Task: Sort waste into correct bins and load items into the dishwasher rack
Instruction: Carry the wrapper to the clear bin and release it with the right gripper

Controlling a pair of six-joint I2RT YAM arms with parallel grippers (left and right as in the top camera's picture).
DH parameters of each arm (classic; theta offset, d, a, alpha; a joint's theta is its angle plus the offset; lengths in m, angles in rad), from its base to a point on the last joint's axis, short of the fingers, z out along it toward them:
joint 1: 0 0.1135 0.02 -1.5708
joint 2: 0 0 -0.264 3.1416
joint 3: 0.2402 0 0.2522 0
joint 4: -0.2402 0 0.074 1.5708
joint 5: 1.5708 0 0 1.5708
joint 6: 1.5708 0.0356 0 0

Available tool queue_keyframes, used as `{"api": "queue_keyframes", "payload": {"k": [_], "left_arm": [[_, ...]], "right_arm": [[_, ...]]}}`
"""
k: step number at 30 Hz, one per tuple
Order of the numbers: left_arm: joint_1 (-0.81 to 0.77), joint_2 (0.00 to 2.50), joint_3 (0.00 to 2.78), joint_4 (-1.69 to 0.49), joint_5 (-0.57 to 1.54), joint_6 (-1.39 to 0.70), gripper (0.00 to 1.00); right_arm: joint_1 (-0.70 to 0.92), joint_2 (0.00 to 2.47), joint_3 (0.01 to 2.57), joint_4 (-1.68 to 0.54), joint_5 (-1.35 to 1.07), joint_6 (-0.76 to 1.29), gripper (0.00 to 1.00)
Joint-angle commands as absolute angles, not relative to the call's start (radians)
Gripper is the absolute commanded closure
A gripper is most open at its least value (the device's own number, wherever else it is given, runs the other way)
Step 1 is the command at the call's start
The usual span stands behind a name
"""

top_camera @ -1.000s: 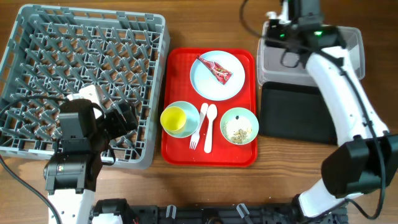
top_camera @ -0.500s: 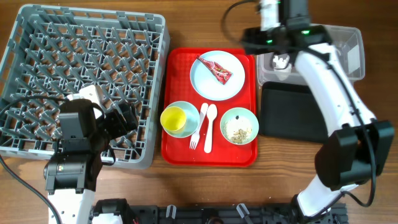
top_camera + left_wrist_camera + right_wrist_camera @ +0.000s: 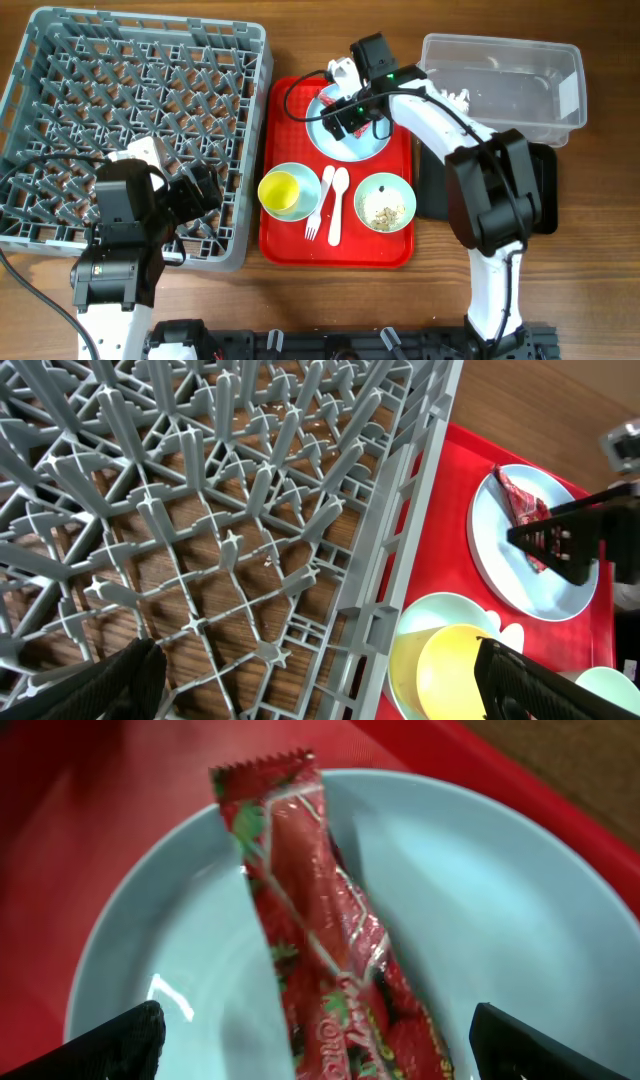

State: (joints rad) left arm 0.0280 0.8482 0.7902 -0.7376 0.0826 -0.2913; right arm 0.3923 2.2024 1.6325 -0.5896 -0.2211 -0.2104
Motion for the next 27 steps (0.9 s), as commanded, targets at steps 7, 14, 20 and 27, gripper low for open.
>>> {"api": "queue_keyframes", "payload": {"k": [7, 14, 20, 27], "left_arm": [[0.028, 0.851, 0.81, -0.739, 0.081, -0.297, 0.0], [0.028, 0.851, 0.81, -0.749, 0.081, -0.297, 0.0], [0.028, 0.851, 0.81, -0.749, 0.081, -0.297, 0.0], [0.028, 0.851, 0.81, -0.749, 0.081, -0.297, 0.0]], "right_arm": [[0.399, 2.237, 1.636, -0.607, -0.184, -0.098, 0.71], [0.389, 2.094, 1.637, -0.685, -0.172, 0.019, 0.96], [0.198, 1.805, 1.639, -0.71, 0.145, 0.527, 0.96], [-0.033, 1.837, 1.568, -0.771, 0.145, 0.868, 0.72]]}}
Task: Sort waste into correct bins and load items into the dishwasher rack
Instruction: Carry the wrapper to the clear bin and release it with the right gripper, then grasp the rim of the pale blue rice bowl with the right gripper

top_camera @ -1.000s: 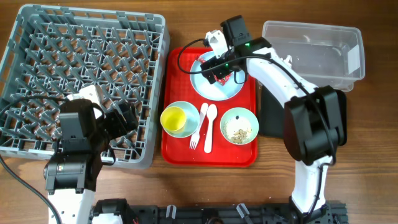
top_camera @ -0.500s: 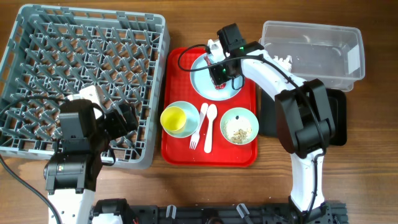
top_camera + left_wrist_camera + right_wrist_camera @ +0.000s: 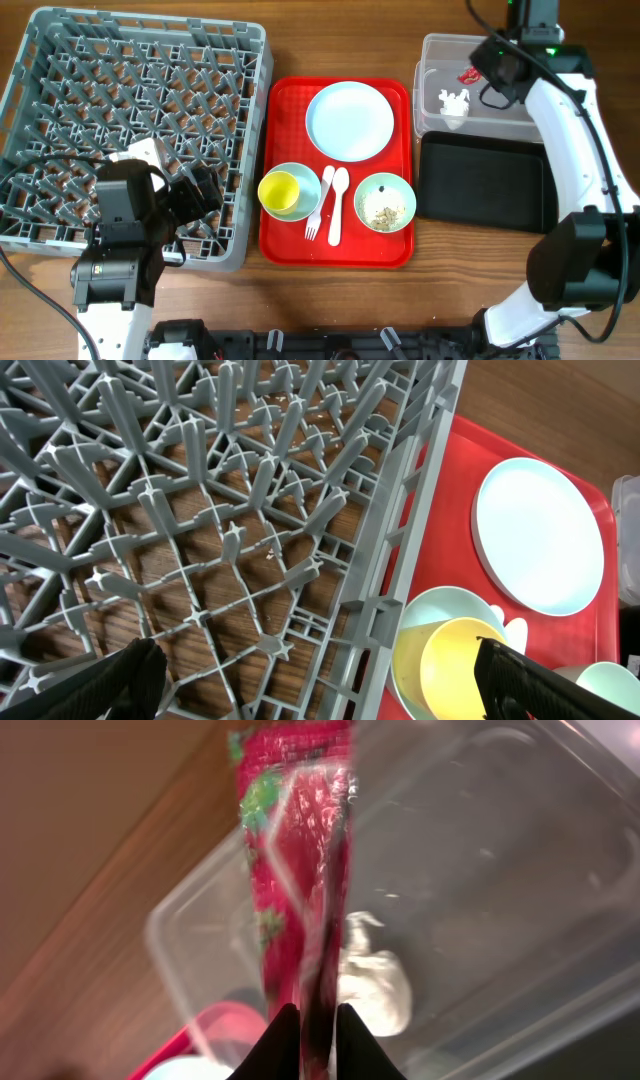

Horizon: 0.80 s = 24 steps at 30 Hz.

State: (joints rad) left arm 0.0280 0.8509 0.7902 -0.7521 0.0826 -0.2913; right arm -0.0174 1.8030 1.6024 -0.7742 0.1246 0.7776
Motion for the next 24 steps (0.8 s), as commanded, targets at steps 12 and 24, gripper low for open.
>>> {"api": "queue_keyframes", "payload": {"k": [12, 24], "left_arm": [[0.028, 0.851, 0.81, -0.749, 0.081, -0.297, 0.0], [0.028, 0.851, 0.81, -0.749, 0.081, -0.297, 0.0]], "right_arm": [[-0.011, 1.534, 1.559, -1.1, -0.159, 0.284, 0.06], [0.648, 1.492, 1.048, -0.785, 0.024, 0.487, 0.35]]}}
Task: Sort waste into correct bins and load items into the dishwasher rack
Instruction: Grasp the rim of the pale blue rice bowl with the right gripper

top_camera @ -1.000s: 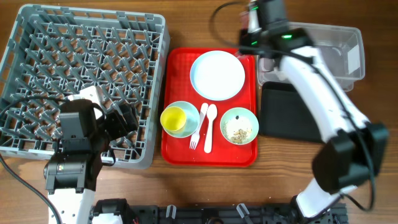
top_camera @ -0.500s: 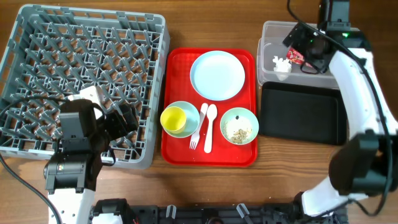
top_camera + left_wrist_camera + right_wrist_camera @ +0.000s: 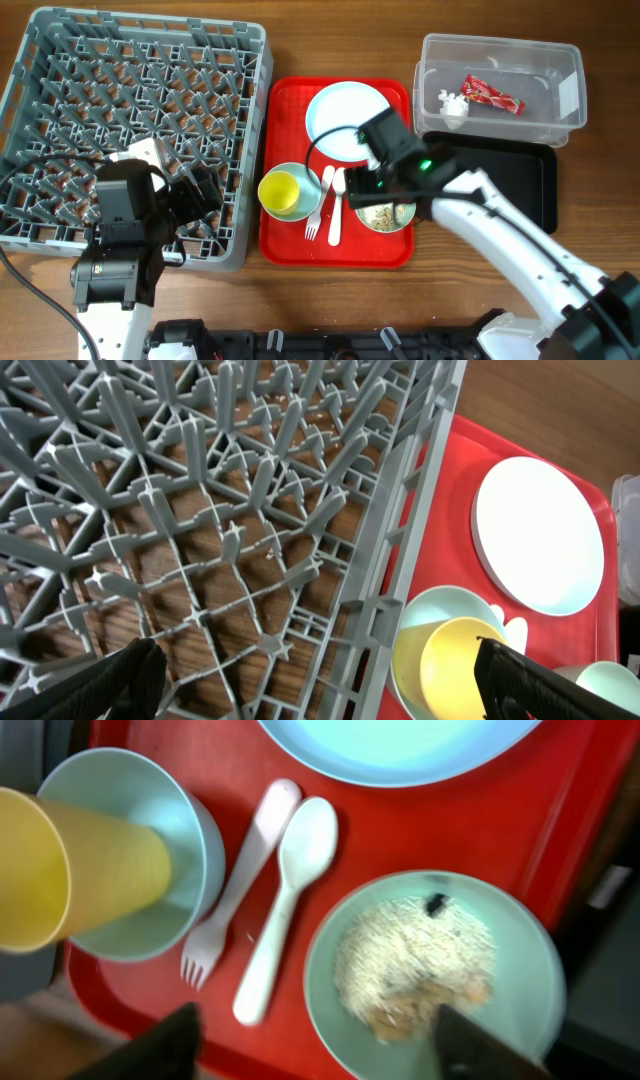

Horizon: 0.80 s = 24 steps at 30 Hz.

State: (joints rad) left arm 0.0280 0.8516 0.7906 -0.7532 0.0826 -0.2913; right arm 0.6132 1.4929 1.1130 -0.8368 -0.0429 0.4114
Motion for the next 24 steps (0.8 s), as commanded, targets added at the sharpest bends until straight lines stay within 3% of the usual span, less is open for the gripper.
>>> {"api": "queue_keyframes", "payload": {"k": [1, 6, 7, 12, 16, 19, 24], "left_arm": [[0.028, 0.851, 0.81, -0.749, 0.081, -0.297, 0.0], [0.028, 0.851, 0.81, -0.75, 0.081, -0.297, 0.0], [0.028, 0.851, 0.81, -0.75, 0.081, -0.297, 0.0], [0.028, 0.851, 0.81, -0.75, 0.081, -0.297, 0.0], [0.028, 0.851, 0.81, -0.75, 0.081, -0.297, 0.0], [0.028, 0.851, 0.81, -0.75, 0.081, -0.297, 0.0], [0.028, 0.851, 0.81, -0.753, 0.081, -0.297, 0.0]], "right_arm": [[0.657, 1.5, 1.01, -0.736, 0.026, 0.501, 0.37], [0.661, 1.621, 0.957, -0.62, -0.026, 0.5, 0.48], [0.664, 1.648, 0.957, -0.59, -0.046, 0.501, 0.56], [0.664, 1.712, 0.957, -0.577, -0.046, 0.568, 0.71], [0.664, 1.726, 0.961, -0.585, -0.047, 0.606, 0.9], [0.663, 1.711, 1.021, -0.663, -0.042, 0.601, 0.96], [0.646, 1.607, 1.185, -0.81, -0.038, 0.569, 0.96]]}}
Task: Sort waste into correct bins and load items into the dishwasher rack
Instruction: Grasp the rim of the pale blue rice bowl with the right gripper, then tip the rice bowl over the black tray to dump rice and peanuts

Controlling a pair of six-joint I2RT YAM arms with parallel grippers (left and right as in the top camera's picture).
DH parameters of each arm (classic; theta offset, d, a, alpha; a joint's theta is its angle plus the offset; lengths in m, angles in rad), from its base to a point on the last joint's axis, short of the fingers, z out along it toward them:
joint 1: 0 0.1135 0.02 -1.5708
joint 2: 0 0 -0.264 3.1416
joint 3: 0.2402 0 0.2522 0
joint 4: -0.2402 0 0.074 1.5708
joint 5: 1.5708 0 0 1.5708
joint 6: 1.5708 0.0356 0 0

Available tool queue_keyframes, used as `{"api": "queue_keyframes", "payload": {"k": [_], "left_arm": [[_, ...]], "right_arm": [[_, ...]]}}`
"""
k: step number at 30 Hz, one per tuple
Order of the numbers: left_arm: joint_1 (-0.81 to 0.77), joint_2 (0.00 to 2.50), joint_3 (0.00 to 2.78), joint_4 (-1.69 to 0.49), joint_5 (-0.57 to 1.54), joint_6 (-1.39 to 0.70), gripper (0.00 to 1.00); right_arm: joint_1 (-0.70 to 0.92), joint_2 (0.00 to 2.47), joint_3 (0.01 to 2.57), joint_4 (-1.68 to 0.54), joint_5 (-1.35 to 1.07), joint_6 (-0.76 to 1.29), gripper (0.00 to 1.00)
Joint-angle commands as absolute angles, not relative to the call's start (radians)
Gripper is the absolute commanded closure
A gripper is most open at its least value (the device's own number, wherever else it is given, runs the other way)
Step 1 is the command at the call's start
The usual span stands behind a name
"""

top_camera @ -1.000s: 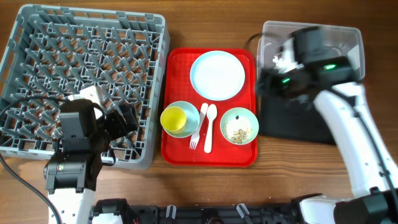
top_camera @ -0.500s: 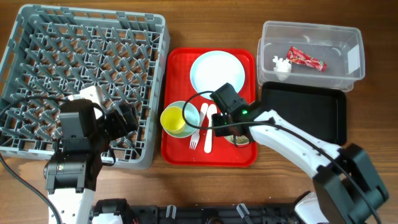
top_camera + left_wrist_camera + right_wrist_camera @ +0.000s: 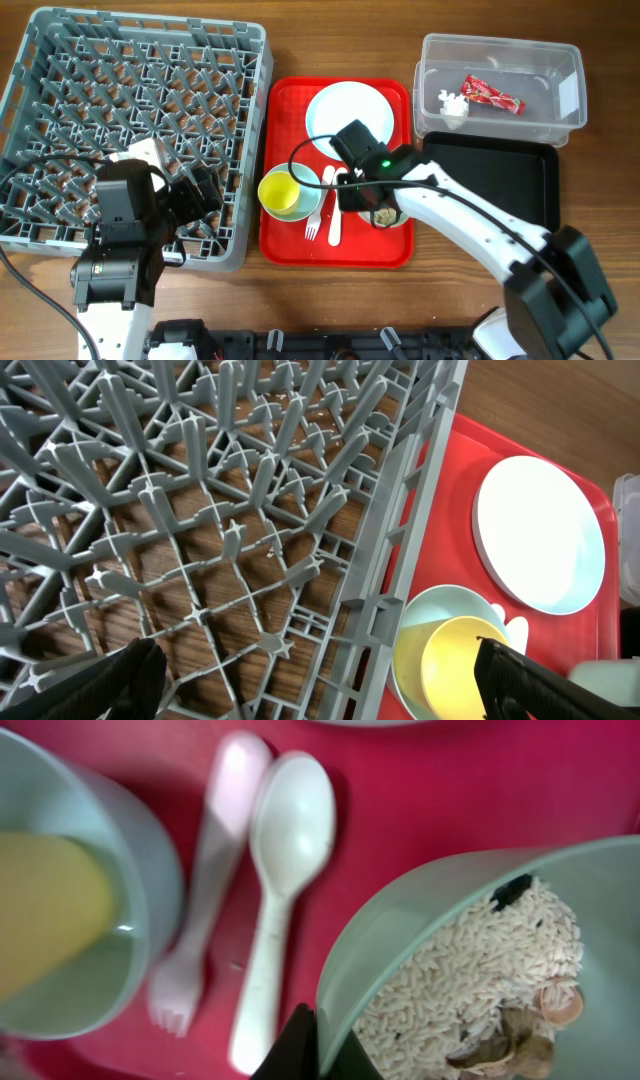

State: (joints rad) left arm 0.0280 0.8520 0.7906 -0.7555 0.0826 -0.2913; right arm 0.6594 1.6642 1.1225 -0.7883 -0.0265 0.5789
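A pale green bowl of rice and scraps [image 3: 470,990] sits on the red tray [image 3: 290,245]. My right gripper [image 3: 318,1032] is shut on the bowl's left rim, one finger inside and one outside; from overhead the right gripper [image 3: 352,192] covers part of the bowl [image 3: 392,216]. Beside it lie a white spoon [image 3: 285,870] and a fork [image 3: 205,920]. A yellow cup [image 3: 279,190] stands in a light blue bowl. The white plate [image 3: 348,120] is bare. My left gripper [image 3: 320,688] is open over the grey dish rack [image 3: 135,110], holding nothing.
A clear bin [image 3: 560,70] at the back right holds a red wrapper [image 3: 490,95] and a white crumpled wad [image 3: 452,103]. A black tray [image 3: 495,185] lies in front of it. The rack's right wall [image 3: 400,550] borders the red tray.
My right gripper was open above the rice bowl; now it is lower and shut on the bowl's left rim. The left arm and the other things have not moved.
My right gripper stood open around a red wrapper on the white plate. Then it held the wrapper over the clear bin. Then the wrapper lay in the bin and the gripper was open over the rice bowl. Now it grips that bowl's rim.
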Motion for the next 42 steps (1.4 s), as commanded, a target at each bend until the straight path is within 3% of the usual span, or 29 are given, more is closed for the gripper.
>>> {"api": "queue_keyframes", "payload": {"k": [1, 6, 13, 19, 23, 29, 42], "left_arm": [[0.028, 0.851, 0.81, -0.754, 0.081, -0.297, 0.0], [0.028, 0.852, 0.81, -0.753, 0.081, -0.297, 0.0], [0.028, 0.853, 0.81, -0.753, 0.081, -0.297, 0.0], [0.028, 0.853, 0.81, -0.753, 0.081, -0.297, 0.0], [0.028, 0.853, 0.81, -0.753, 0.081, -0.297, 0.0], [0.028, 0.853, 0.81, -0.753, 0.081, -0.297, 0.0], [0.028, 0.853, 0.81, -0.753, 0.081, -0.297, 0.0]], "right_arm": [[0.619, 1.566, 1.208, -0.834, -0.038, 0.559, 0.96], [0.424, 1.467, 1.21, -0.889, -0.055, 0.524, 0.96], [-0.079, 1.486, 1.151, -0.89, -0.498, 0.402, 0.96], [-0.335, 1.585, 1.097, -0.863, -0.922, 0.253, 0.96], [-0.441, 1.708, 1.097, -0.846, -1.296, 0.128, 0.96], [-0.495, 1.864, 1.097, -0.823, -1.597, 0.13, 0.96], [-0.541, 1.868, 1.097, -0.808, -1.623, 0.213, 0.96]]}}
